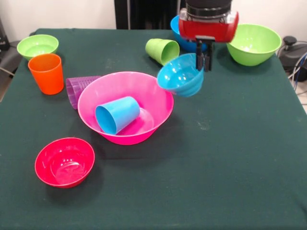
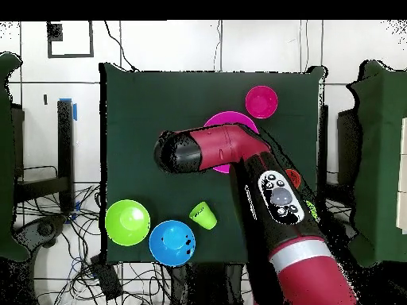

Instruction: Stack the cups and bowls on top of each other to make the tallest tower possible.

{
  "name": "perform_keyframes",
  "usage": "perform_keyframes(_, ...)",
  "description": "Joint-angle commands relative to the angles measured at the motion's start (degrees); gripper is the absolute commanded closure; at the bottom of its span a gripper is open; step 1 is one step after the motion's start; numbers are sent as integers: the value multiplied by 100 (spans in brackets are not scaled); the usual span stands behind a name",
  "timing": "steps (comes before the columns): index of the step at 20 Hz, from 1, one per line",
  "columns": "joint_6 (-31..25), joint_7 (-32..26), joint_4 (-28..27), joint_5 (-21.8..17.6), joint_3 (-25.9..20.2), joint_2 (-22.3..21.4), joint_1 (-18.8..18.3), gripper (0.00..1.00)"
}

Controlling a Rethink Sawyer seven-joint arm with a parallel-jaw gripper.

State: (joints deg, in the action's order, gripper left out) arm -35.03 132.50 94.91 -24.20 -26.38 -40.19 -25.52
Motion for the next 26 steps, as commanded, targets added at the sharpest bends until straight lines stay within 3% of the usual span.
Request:
perform_keyframes(1,-516,-1558,662,-130,-738,-150,-93,100)
perform_keyframes(4,-456,-1534,676,-247,-793,-159,-143,100)
perform_keyframes(7,-4,-1680,478,-817,-718,22,-132,100)
perform_keyframes(14,439,-2200,315,-1465,-1096,651,-694,100)
perform_keyframes(19,413,-2262,304,-1686,-1331,842,-946,100)
perform_keyframes(26,353,-2202,269,-1759,-1413,936,-1010,100)
